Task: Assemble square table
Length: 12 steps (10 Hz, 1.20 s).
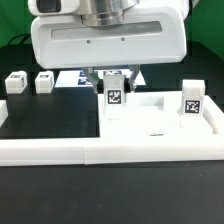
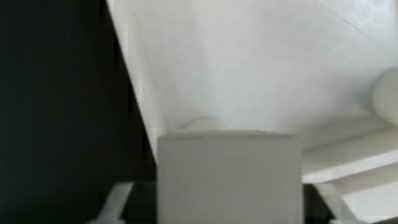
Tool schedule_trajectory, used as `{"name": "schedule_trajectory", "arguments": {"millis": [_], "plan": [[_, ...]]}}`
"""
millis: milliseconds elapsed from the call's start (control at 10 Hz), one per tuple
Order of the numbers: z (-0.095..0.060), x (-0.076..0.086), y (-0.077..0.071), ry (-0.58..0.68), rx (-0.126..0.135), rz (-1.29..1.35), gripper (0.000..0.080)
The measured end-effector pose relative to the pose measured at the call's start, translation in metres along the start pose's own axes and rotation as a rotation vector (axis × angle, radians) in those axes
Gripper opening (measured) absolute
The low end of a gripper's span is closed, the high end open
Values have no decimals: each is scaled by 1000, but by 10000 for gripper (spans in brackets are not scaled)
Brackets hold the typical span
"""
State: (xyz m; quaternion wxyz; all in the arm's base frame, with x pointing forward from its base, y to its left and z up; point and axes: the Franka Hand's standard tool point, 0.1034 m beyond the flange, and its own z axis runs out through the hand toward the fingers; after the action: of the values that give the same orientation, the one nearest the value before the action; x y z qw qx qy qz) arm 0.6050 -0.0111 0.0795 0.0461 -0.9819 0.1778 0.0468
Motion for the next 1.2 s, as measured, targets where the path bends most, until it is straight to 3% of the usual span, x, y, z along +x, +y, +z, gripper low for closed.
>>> {"name": "schedule_trajectory", "arguments": {"millis": [100,300,400,600,900,1000,1100,1200], "plan": [[2,0,-1,-5,-2,109,290],[6,21,-10,-29,-10,322,291],[6,24,-10,-36,-2,457,291],[6,28,-7,-7,64,709,291],[6,25,-8,-7,64,869,291],[7,25,-8,-7,64,865,369],[8,25,-8,-8,63,865,508],[8,25,-9,-6,61,825,508]]}}
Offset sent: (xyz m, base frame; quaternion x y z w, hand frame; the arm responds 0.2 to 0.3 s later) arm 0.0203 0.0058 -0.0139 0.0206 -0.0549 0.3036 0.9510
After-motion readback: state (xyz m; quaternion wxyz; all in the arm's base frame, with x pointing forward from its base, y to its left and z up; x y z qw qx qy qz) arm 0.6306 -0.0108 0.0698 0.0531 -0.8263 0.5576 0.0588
